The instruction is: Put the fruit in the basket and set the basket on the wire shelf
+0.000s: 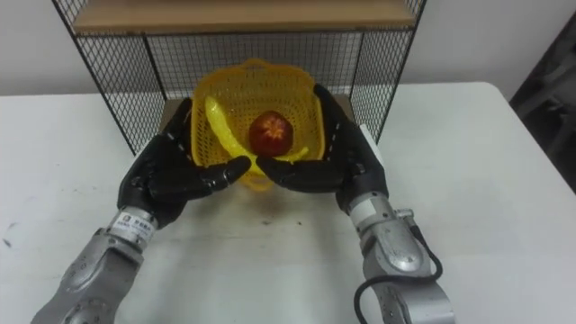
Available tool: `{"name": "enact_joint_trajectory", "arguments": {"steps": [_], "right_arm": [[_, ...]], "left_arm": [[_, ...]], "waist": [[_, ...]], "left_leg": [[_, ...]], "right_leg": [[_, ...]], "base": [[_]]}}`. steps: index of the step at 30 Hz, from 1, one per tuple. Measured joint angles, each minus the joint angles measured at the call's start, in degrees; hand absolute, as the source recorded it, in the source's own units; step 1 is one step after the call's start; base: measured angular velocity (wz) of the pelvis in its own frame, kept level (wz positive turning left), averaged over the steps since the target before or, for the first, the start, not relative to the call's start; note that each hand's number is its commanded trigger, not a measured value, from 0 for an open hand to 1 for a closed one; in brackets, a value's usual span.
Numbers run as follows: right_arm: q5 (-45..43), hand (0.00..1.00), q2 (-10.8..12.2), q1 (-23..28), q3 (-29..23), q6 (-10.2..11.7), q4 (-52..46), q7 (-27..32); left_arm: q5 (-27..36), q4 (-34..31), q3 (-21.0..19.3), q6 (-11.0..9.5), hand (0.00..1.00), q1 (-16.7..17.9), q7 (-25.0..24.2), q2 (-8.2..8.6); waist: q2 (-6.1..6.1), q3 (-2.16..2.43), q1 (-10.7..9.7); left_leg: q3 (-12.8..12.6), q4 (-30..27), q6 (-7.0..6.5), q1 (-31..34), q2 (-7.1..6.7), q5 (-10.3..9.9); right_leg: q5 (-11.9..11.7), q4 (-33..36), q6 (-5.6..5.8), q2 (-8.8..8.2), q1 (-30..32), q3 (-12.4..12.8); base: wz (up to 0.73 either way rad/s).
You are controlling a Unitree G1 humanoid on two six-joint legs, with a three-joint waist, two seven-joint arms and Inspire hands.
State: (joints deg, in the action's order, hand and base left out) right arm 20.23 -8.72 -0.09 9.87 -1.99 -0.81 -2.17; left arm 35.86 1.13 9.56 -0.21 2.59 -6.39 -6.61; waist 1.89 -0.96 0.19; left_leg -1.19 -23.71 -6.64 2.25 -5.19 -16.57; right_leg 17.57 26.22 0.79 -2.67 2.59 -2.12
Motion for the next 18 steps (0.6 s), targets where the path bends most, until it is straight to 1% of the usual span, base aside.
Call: {"name": "enact_joint_trajectory", "arguments": {"steps": [2,4,7,9,11,12,14,15,17,18], "right_arm": [[0.1,0.00,0.0,0.0,0.0,0.0,0.1,0.3],[0.1,0.00,-0.1,-0.1,0.0,0.0,0.1,0.3],[1.3,0.00,0.3,-0.4,0.0,0.0,0.6,0.4],[2.5,0.00,0.5,-1.9,0.0,-0.1,2.7,0.6],[2.5,0.00,0.5,-3.7,0.0,-0.7,4.5,1.1],[2.6,0.00,0.6,-3.9,0.0,-0.8,4.6,1.3],[2.6,0.00,0.7,-4.7,-0.1,-1.7,4.7,2.0],[2.6,0.00,0.7,-5.1,-0.1,-1.9,4.8,2.0],[4.8,0.00,0.7,-7.5,-0.2,-1.9,6.8,2.1],[5.2,0.00,0.7,-8.3,-0.2,-2.0,7.4,2.1]], "left_arm": [[-0.6,0.1,-0.1,0.1,0.00,-0.4,0.0,0.35],[-0.7,0.6,-0.1,0.1,0.00,-0.8,0.1,0.44],[-0.6,0.8,-0.3,0.6,0.00,-0.9,0.3,0.47],[-0.6,1.4,-0.5,1.5,0.00,-1.9,0.9,0.43],[-0.6,2.0,-0.7,2.8,0.00,-3.5,2.0,0.44],[-0.6,2.1,-0.6,2.9,0.00,-3.7,2.3,0.44],[-0.6,2.7,-0.6,3.8,0.00,-5.4,3.4,0.44],[-0.5,3.1,-0.7,3.9,0.00,-6.0,3.5,0.41],[-0.4,7.4,-1.4,4.3,0.00,-9.1,3.8,0.53],[-0.4,8.5,-1.5,4.5,0.00,-9.9,4.2,0.56]], "waist": [[-0.06,-0.03,-0.1],[-0.03,-0.05,0.0],[-0.05,-0.09,0.0],[-0.06,-0.11,0.0],[-0.18,-0.19,0.1],[-0.21,-0.21,0.1],[-0.21,-0.21,0.0],[-0.20,-0.22,0.1],[-0.19,-0.27,-0.1],[-0.19,-0.27,-0.1]], "left_leg": [[0.4,0.3,0.18,0.0,0.71,0.1],[0.5,0.4,0.22,-0.2,1.01,0.1],[0.5,1.2,0.22,-1.0,1.24,0.1],[0.5,1.4,0.22,-1.2,1.39,0.1],[0.2,2.1,0.20,-1.7,1.45,0.2],[0.2,2.2,0.19,-1.9,1.46,0.2],[0.4,2.3,0.20,-2.1,1.56,0.2],[0.3,2.4,0.27,-2.1,1.59,0.2],[0.3,2.4,0.33,-2.1,1.64,0.3],[0.3,2.4,0.33,-2.1,1.66,0.3]], "right_leg": [[-1.3,-2.7,-0.19,0.25,-1.3,-0.9],[-2.0,-4.2,-0.20,0.57,-2.1,-1.1],[-2.7,-5.8,-0.13,0.87,-3.5,-1.2],[-3.0,-6.3,-0.10,1.25,-3.9,-1.2],[-3.3,-6.7,-0.05,1.43,-4.1,-1.0],[-3.3,-6.7,-0.05,1.45,-4.2,-1.0],[-3.7,-7.4,-0.10,1.69,-4.8,-0.9],[-3.7,-7.6,-0.11,1.71,-4.8,-0.9],[-3.7,-7.6,-0.17,1.73,-4.8,-0.9],[-3.8,-7.6,-0.17,1.75,-4.8,-0.9]], "base": [[0.05],[0.02],[0.00],[0.00],[-0.04],[0.00],[0.00],[0.00],[0.00],[0.00]]}}
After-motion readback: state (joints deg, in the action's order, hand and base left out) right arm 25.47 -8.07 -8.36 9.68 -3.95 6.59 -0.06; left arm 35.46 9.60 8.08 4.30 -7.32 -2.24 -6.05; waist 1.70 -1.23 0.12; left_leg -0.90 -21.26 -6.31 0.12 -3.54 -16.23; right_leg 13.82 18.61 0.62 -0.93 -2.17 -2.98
